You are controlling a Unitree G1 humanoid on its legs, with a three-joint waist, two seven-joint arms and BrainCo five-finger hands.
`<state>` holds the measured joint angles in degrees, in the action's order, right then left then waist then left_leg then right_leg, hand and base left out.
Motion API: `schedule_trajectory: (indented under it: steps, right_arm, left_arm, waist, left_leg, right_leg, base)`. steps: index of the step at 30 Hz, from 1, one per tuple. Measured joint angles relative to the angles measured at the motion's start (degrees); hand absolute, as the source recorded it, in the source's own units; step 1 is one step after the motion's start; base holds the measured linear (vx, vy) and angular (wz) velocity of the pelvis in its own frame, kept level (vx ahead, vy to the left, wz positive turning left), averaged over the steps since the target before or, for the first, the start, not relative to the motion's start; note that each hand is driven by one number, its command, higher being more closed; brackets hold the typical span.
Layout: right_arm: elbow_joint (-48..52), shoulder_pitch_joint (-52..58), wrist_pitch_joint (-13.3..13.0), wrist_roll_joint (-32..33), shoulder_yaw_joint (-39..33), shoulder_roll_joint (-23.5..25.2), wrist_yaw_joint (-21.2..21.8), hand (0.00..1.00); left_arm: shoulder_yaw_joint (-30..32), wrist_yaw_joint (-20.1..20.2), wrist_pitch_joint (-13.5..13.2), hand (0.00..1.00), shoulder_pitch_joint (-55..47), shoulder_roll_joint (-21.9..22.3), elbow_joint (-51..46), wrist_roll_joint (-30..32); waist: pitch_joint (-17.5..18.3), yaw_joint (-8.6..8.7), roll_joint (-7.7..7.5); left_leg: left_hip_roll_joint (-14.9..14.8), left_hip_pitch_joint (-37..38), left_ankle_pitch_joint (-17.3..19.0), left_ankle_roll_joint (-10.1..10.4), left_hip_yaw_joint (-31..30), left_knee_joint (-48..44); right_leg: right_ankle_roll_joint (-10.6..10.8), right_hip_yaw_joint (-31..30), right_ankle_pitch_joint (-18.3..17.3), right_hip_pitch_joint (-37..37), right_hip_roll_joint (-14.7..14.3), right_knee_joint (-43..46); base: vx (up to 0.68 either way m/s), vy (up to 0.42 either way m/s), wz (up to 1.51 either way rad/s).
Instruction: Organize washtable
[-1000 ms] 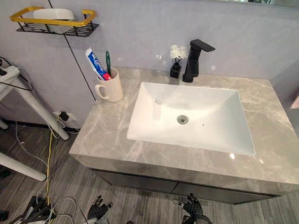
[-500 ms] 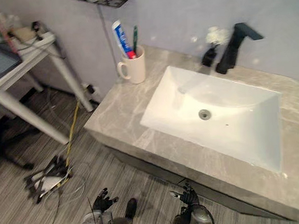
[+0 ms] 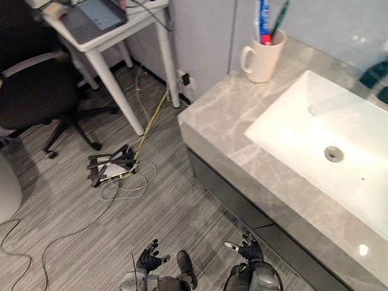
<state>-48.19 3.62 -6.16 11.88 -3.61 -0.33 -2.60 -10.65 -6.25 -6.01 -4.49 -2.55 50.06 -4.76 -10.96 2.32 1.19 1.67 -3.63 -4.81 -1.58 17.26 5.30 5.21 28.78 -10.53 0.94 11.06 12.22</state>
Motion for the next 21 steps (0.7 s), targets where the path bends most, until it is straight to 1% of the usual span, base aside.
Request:
schedule_trajectory:
  steps: [3,5,6,8,9,10,11,12,13,14,15,16,18,19,20,21]
  right_arm:
    - [-1.0,-0.9,0.0,-0.1,0.3,0.0,-0.1,0.00]
    - [-1.2,-1.1,0.0,-0.4,0.6,0.0,-0.1,0.00]
    - [-1.6,-1.6,0.0,-0.6,0.7,0.0,-0.1,0.00]
    - [-2.3,-1.6,0.1,-0.6,0.7,0.0,-0.1,0.00]
    - [-2.2,-1.3,0.1,-0.6,0.8,0.0,0.0,0.00]
    - [-2.1,-0.7,0.1,-0.6,0.7,-0.1,0.0,0.00]
    - [-1.5,0.5,0.0,-0.6,0.8,-0.4,0.1,0.00]
    - [-0.8,0.5,-0.1,-0.6,0.8,-0.5,0.2,0.00]
    - [-0.7,0.7,0.0,-0.7,0.7,-0.7,0.4,0.00]
    - [-0.8,0.2,0.1,-0.7,0.6,-1.2,0.5,0.00]
    - [-0.6,0.0,-0.1,-0.8,1.0,-1.4,0.7,0.00]
    - [-0.6,-0.6,-0.1,-0.7,1.7,-1.8,0.9,0.00]
    - [-0.4,-1.0,-0.1,-0.7,3.0,-2.5,1.5,0.00]
    - [-0.4,-1.0,-0.2,-0.7,3.2,-2.8,1.6,0.00]
    - [-0.1,-1.0,-0.2,-0.7,3.8,-3.2,1.6,0.00]
    - [0.3,-0.7,-0.3,-0.7,4.2,-3.7,1.7,0.00]
  left_arm:
    - [0.1,0.0,-0.1,0.00,-0.2,-1.3,0.4,0.7]
    - [0.1,0.0,-0.2,0.00,-0.2,-2.0,1.2,0.9]
    - [0.1,0.0,-0.2,0.00,-0.2,-2.2,1.3,0.9]
    - [0.7,0.1,-0.2,0.00,-0.1,-2.4,1.3,0.9]
    - [1.4,0.4,-0.1,0.00,-0.1,-2.5,1.3,0.9]
    - [1.9,0.7,-0.1,0.00,0.1,-2.7,1.2,0.9]
    - [2.3,1.0,-0.2,0.00,0.0,-2.8,1.6,0.8]
    - [2.9,1.0,-0.1,0.00,0.1,-3.1,1.8,0.7]
    - [3.4,1.0,-0.1,0.00,0.1,-2.8,2.4,0.6]
    - [4.4,1.0,-0.1,0.00,0.3,-2.3,2.8,0.5]
    - [4.8,1.0,0.0,0.00,0.4,-2.2,3.0,0.3]
    - [5.3,1.0,0.1,0.00,0.6,-2.3,3.8,0.2]
    - [6.3,1.0,0.5,0.00,0.7,-2.4,4.9,0.2]
    - [6.5,1.0,0.5,0.00,0.7,-2.3,5.0,0.2]
    - [6.5,1.0,0.5,0.00,0.7,-2.2,5.2,0.1]
    - [6.6,1.0,0.4,0.00,0.8,-2.1,5.3,-0.3]
  waist:
    - [0.0,-0.08,-0.11]
    - [-0.1,0.01,-0.17]
    - [-0.1,0.02,-0.22]
    - [-0.3,-0.01,-0.76]
    - [-0.4,-0.02,-2.34]
    - [-0.5,-0.04,-3.13]
    - [-0.4,-0.02,-2.66]
    - [-0.2,-0.15,-2.71]
    - [-0.3,-0.08,-2.92]
    - [-0.5,-0.07,-1.80]
    - [-0.7,-0.08,-1.31]
    - [-1.1,-0.09,-0.88]
    - [-1.5,0.07,-0.48]
    - [-1.8,-0.09,-0.16]
    - [-1.9,-0.02,-0.23]
    - [-2.0,0.09,-0.48]
  left_leg:
    - [0.3,0.8,-0.2,-0.3,-0.4,0.5]
    - [0.4,0.8,0.0,-0.1,-0.7,0.5]
    - [0.4,0.8,0.2,-0.2,-0.8,0.5]
    - [1.4,0.3,1.2,-1.4,-0.7,0.5]
    - [2.9,0.3,3.0,-1.7,-0.2,-0.6]
    - [3.5,-0.4,4.2,-3.0,0.0,-4.5]
    - [3.1,-1.1,9.2,-4.4,-0.7,-10.5]
    - [4.6,-0.4,10.9,-5.1,-2.9,-10.6]
    - [5.6,1.4,11.2,-6.3,-5.2,-8.9]
    - [4.8,1.7,11.3,-6.5,-6.6,-8.5]
    - [4.0,1.7,11.5,-6.7,-7.4,-8.6]
    - [3.1,1.8,11.7,-6.9,-8.8,-8.8]
    - [2.0,3.5,12.7,-6.4,-12.8,-9.1]
    - [1.9,5.1,13.3,-5.9,-14.9,-9.0]
    - [1.8,7.1,14.0,-5.3,-17.2,-8.6]
    - [1.9,9.9,14.6,-4.2,-20.7,-7.7]
  right_leg:
    - [-0.3,0.1,0.7,-1.2,-0.1,-0.7]
    - [-0.2,-0.5,0.8,-1.4,-0.3,-1.4]
    - [0.3,-0.7,0.4,-1.5,-0.2,-1.6]
    - [2.1,-1.0,-1.0,-1.4,0.3,-0.8]
    - [3.4,-1.0,-2.1,-0.4,2.2,0.3]
    - [4.3,-1.4,-2.7,0.2,3.5,2.0]
    - [6.9,-3.7,-5.0,0.2,3.4,5.3]
    - [5.7,-6.4,-5.7,-0.3,3.2,6.7]
    - [3.8,-9.0,-4.7,1.0,3.5,10.7]
    - [1.6,-12.1,-5.8,4.8,2.5,15.0]
    - [0.4,-13.6,-6.5,6.1,0.8,15.1]
    - [-0.3,-15.2,-7.0,8.3,-1.3,15.6]
    - [-0.3,-18.2,-6.9,12.6,-5.7,16.0]
    - [-0.1,-19.6,-6.7,14.6,-7.3,15.8]
    - [0.3,-21.4,-6.2,16.5,-8.9,15.5]
    - [0.4,-23.2,-4.1,18.9,-10.1,14.8]
  base:
    - [-0.09,0.043,0.08]
    - [-0.07,0.033,0.01]
    - [-0.05,0.027,0.08]
    - [-0.04,0.055,0.20]
    - [0.01,0.088,0.29]
    - [0.19,0.101,0.34]
    - [0.22,0.098,0.34]
    - [0.29,0.094,0.40]
    - [0.23,0.102,0.44]
    - [0.26,0.103,0.36]
    - [0.26,0.098,0.39]
    - [0.21,0.057,0.47]
    - [0.34,0.035,0.81]
    - [0.42,0.003,1.04]
    - [0.48,-0.025,1.35]
    - [0.48,-0.051,1.66]
